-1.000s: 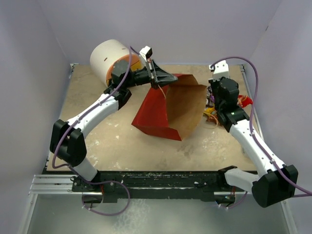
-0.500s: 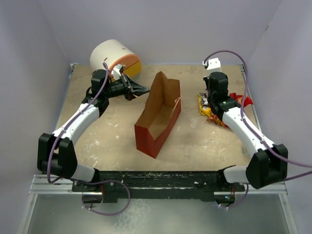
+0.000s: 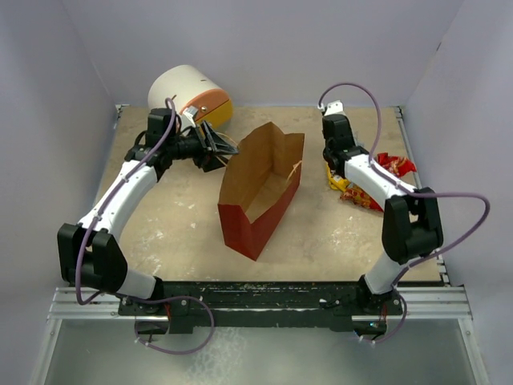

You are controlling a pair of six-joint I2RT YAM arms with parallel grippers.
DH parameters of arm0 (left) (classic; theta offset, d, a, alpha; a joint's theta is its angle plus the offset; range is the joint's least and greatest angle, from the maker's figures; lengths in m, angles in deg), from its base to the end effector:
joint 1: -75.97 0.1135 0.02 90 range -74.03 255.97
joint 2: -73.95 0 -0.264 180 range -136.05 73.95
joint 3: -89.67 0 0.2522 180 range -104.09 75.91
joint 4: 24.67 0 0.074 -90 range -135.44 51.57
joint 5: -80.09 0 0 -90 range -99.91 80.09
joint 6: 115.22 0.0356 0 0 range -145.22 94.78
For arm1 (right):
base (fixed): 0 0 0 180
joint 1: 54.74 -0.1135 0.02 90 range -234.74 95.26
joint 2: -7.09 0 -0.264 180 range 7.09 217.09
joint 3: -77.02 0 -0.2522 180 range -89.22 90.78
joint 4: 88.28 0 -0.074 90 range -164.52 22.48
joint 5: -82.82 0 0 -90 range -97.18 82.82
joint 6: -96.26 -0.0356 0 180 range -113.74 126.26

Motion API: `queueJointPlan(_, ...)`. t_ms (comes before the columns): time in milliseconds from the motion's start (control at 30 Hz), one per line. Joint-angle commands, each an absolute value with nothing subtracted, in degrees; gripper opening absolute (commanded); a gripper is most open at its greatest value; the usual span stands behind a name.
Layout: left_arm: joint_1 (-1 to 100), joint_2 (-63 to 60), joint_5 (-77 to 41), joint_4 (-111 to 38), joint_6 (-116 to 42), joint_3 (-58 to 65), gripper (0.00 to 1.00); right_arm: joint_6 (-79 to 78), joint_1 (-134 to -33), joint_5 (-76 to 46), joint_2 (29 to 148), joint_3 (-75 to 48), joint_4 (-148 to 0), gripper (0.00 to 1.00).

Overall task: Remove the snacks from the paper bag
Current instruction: Adjust the paper bag at the center of the board, then reset both arms

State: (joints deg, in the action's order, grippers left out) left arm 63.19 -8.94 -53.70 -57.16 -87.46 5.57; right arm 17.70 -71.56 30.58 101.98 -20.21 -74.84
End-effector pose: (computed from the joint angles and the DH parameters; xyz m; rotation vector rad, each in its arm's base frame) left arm 0.3112 -0.0958 0.3290 -0.4913 2.3133 -1.5255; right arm 0.3712 0.0894 0.2795 -0.0675 1.9648 -0.5997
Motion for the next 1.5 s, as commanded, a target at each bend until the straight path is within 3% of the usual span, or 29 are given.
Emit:
queueJointPlan(0,63.4,-6.2,-51.6,-63.5,-78.9,-0.2,0.59,16.7,-70.4,33.7,105.5,-15.7,-77.3,0.00)
queueJointPlan(233,63.4,-4.0,-49.9,-69.1,-74.4,-2.6,0.71,15.3,-69.9,35.7,111.4,-14.2,-76.3,0.00)
queueJointPlan(300,63.4,-3.3,-50.2,-69.7,-74.1,-2.5,0.80,14.0,-69.9,34.6,111.3,-13.9,-74.8,0.04)
queueJointPlan(367,63.4,-2.3,-49.9,-70.3,-73.8,-2.5,0.99,12.8,-69.9,33.5,110.4,-13.8,-73.2,0.15)
queueJointPlan(467,63.4,-0.7,-48.7,-72.4,-72.5,-2.6,0.99,11.1,-69.9,32.2,109.2,-12.9,-69.3,0.31)
queueJointPlan(633,63.4,1.9,-44.1,-79.2,-67.8,-4.4,0.99,8.4,-69.9,29.8,104.4,-12.7,-63.6,0.68)
queueJointPlan(800,63.4,4.9,-39.3,-85.0,-63.3,-5.7,0.99,4.7,-70.3,21.8,95.8,-15.1,-59.8,0.98)
queueJointPlan(1133,63.4,9.8,-28.1,-92.7,-54.5,-10.1,0.99,-6.2,-71.3,3.7,74.4,-18.0,-52.6,1.00)
queueJointPlan(1467,63.4,18.0,-23.1,-88.2,-50.3,-4.1,0.99,-15.4,-71.3,-3.0,51.1,-26.0,-50.5,1.00)
